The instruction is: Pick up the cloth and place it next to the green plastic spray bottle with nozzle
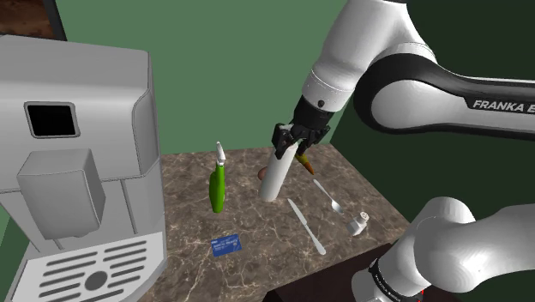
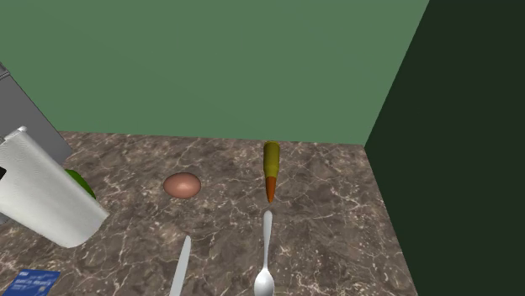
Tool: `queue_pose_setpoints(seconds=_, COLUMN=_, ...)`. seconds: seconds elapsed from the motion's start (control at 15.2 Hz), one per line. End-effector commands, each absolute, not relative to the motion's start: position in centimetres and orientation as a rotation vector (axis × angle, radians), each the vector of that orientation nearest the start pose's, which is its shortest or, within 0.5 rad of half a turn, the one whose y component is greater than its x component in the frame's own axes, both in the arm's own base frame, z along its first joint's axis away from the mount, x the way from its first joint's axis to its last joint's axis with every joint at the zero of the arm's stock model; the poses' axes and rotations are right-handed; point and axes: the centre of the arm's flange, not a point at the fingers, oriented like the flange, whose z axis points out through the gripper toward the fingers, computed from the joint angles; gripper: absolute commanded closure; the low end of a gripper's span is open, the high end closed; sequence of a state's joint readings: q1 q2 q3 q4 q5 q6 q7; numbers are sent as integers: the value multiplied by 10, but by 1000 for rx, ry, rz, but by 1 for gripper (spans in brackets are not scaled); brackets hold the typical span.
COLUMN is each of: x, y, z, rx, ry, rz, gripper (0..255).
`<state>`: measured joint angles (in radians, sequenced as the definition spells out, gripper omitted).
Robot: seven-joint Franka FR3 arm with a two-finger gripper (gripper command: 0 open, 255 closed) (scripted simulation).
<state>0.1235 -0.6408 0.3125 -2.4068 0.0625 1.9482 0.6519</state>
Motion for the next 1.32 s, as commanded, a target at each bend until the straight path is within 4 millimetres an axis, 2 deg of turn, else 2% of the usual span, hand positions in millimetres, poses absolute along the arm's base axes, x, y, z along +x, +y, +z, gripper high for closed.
queue_pose_setpoints(seconds=0.0, x=338, y=180, z=529, rx=-3125, ry=438, rz=-318, gripper=255)
queue_pose_setpoints(seconds=1.25, x=338, y=180, z=428, rx=-3125, ry=438, rz=-318, gripper=255)
